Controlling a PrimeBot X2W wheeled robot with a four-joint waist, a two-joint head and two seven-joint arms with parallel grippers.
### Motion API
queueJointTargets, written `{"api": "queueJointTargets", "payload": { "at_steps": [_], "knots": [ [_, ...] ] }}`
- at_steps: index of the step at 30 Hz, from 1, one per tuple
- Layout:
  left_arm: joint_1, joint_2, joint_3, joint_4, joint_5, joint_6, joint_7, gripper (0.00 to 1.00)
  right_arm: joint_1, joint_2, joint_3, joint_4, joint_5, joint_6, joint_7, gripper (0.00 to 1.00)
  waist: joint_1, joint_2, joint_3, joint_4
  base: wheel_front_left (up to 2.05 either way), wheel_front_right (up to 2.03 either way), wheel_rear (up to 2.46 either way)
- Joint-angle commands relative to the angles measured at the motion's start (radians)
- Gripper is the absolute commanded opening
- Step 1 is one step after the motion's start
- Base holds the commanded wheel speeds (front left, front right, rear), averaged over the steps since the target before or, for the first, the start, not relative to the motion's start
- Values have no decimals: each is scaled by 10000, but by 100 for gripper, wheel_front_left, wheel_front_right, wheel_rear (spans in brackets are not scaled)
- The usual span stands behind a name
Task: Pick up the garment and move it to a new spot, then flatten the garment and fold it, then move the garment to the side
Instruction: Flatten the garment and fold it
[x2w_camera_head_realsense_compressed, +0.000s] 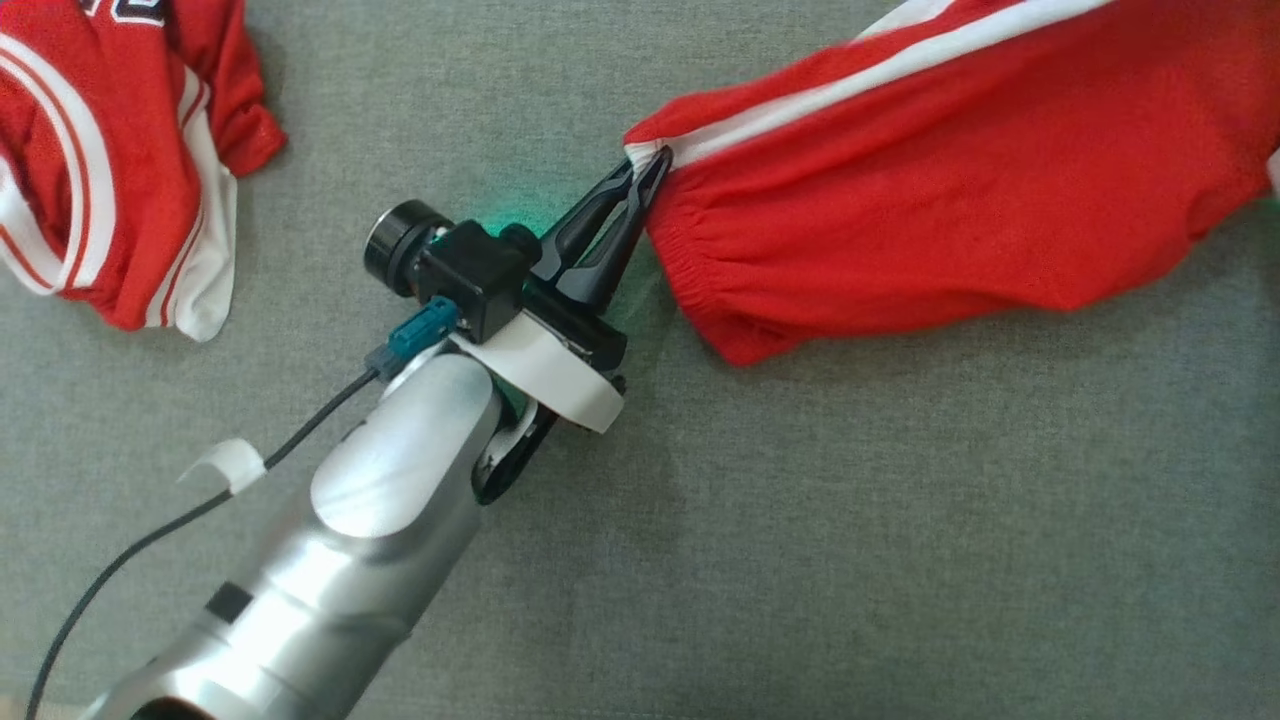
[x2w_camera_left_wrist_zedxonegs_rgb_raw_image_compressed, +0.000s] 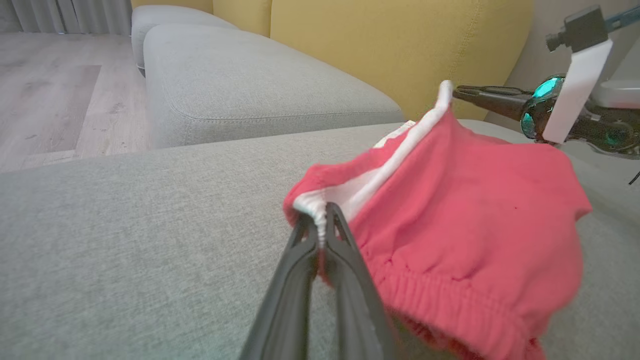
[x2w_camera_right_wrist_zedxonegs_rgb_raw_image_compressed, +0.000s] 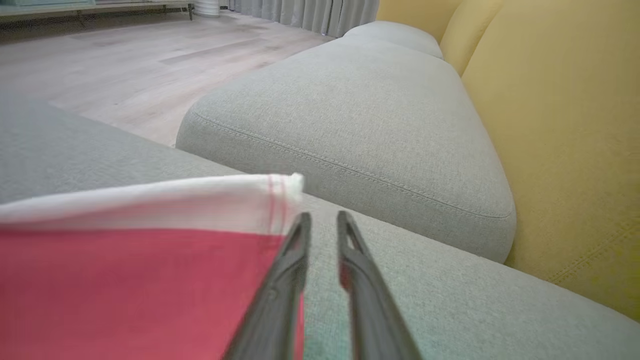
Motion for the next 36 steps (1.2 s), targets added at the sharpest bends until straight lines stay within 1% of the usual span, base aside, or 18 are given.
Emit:
{"api": "queueJointTargets", "payload": {
  "at_steps": [1,6,9,12,13,17,18,19,21,22,25,28,33,36],
  "knots": [
    [-168,111,426,-165,-84,27,-95,100,-45,-79,84,-48,140,-7,-203,100,-1,0,-19,28,0,0,0],
    [205,-72,710,-151,-160,290,-142,100,49,39,291,623,894,-7,-558,100,-1,0,-165,97,0,0,0],
    [539,-135,993,-446,73,647,-154,100,269,67,410,963,1563,-7,-527,100,-1,0,-265,165,0,0,0],
    [1082,-275,1477,-959,364,1086,-157,100,491,82,688,1190,2278,-7,-245,100,-1,0,-346,301,0,0,0],
    [1082,-275,1477,-959,364,1086,-157,100,491,82,688,1190,2278,-7,-245,100,-1,0,-346,301,0,0,0],
    [1854,-491,2122,-1713,953,1584,-158,100,743,70,1094,1425,3373,-7,508,100,-1,0,-442,554,0,0,0],
    [2060,-553,2288,-1939,1115,1702,-158,100,809,55,1201,1501,3629,-7,755,96,-1,0,-475,622,0,0,0],
    [2270,-616,2458,-2186,1259,1803,-158,100,863,20,1287,1575,3844,-7,945,77,-1,0,-510,691,0,0,0],
    [2680,-712,2753,-2658,1637,2022,-159,100,975,-73,1495,1692,4155,-7,1254,12,-1,0,-597,808,0,0,0],
    [2879,-751,2895,-2889,1833,2140,-159,100,1042,-110,1601,1734,4300,-7,1383,0,-1,0,-659,852,0,0,0],
    [3526,-835,3289,-3469,2270,2473,-159,100,1230,-163,1706,1907,4746,-7,1476,0,-1,0,-922,906,0,0,0],
    [4185,-876,3558,-3799,2494,2696,-159,100,1362,-188,1710,2214,4871,-7,1068,0,-1,0,-1287,803,0,0,0],
    [5187,-897,3900,-4111,2724,2906,-160,100,1687,-121,1735,2829,4899,-7,492,0,-1,0,-2010,330,0,0,0],
    [5618,-900,4009,-4189,2815,2995,-160,100,1924,-286,1766,3016,4953,-7,278,0,-1,0,-2323,15,0,0,0]
  ]
}}
